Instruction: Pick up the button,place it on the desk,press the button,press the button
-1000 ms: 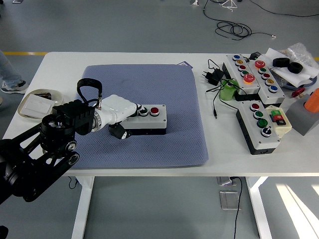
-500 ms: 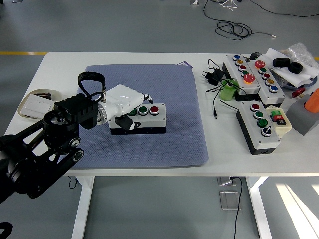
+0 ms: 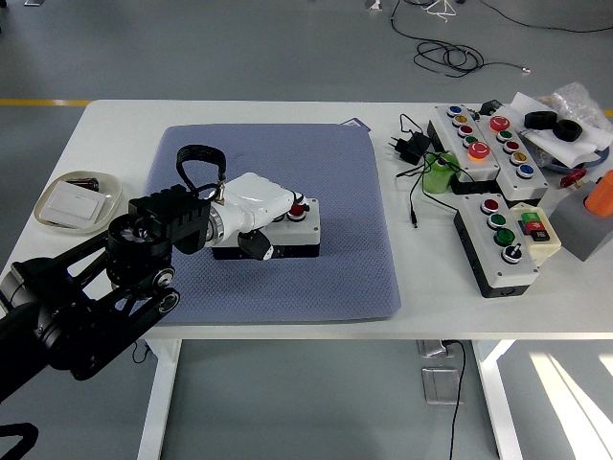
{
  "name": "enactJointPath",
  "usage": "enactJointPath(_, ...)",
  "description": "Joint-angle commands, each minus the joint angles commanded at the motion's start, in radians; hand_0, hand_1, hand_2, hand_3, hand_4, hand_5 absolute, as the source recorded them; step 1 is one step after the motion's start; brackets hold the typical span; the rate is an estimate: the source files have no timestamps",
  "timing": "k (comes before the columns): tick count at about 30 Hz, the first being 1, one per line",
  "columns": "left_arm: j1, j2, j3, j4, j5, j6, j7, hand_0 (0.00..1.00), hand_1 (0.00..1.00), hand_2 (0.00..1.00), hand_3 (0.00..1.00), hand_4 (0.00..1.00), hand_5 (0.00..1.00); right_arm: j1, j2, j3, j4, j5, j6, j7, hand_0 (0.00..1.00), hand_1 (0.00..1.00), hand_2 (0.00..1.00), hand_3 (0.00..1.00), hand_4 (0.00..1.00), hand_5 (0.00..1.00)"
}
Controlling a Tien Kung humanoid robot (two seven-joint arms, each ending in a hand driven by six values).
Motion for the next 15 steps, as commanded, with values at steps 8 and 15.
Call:
enactJointPath(8, -0.001, -0.001, -0.001, 0.021, 0.004, -0.011, 0.006, 0.002, 0.023, 0.073, 0.831, 0.713, 0.188, 0.000, -0.001, 0.001, 0.000, 0.001, -0.001, 0.001, 0.787, 0.797, 0.817, 0.751, 0.412, 0.479)
enactJointPath(15, 0.004, 0.000, 0.002, 0.031, 0.002, -0.015, 0.008, 0.002, 0.025, 0.073, 0.832, 0.712, 0.191, -0.002, -0.001, 0.002, 0.000, -0.003, -0.001, 0.000, 0.787, 0.797, 0.817, 0.751, 0.412, 0.479)
